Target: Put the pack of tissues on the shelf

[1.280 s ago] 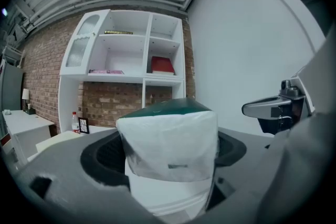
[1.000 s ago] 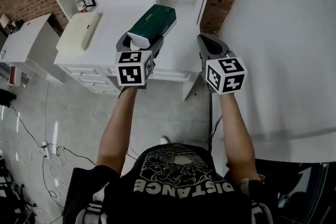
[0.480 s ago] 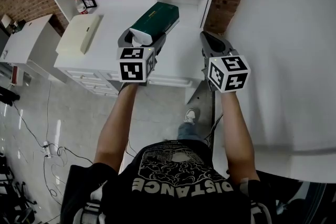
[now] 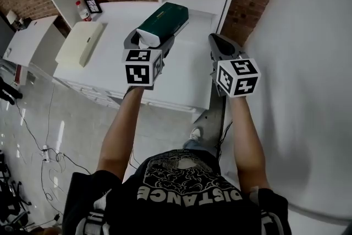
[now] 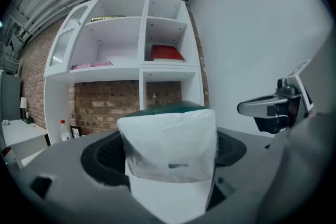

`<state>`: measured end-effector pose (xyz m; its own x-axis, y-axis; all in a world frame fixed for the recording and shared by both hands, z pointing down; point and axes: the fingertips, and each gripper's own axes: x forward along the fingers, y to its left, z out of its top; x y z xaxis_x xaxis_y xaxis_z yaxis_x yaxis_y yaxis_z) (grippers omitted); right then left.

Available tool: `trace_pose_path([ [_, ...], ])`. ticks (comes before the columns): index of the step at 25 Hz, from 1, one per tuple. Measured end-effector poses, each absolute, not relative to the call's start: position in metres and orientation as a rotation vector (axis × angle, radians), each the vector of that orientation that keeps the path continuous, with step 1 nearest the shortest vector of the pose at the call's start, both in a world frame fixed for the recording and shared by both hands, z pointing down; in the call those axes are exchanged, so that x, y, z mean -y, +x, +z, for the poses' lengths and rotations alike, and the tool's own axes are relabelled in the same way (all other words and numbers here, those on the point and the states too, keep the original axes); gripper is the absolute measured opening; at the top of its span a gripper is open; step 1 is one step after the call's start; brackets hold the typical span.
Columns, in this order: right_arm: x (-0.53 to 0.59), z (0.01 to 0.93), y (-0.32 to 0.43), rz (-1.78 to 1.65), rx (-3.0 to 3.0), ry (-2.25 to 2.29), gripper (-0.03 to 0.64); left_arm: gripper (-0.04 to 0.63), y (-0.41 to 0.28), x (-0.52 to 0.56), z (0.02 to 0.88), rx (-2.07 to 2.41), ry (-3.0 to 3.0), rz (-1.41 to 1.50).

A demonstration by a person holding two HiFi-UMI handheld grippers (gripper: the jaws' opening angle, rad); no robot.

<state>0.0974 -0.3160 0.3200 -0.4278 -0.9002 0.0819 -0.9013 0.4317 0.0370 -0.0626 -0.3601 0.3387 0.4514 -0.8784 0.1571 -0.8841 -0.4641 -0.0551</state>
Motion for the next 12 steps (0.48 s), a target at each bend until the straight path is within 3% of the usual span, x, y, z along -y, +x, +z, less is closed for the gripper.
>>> trace_pose_path([
  [12,0.419,0.32,0.131,0.025,2.676,1.496,0.003,0.453,-0.022,0.446,0.339,1.714,2.584,0.304],
])
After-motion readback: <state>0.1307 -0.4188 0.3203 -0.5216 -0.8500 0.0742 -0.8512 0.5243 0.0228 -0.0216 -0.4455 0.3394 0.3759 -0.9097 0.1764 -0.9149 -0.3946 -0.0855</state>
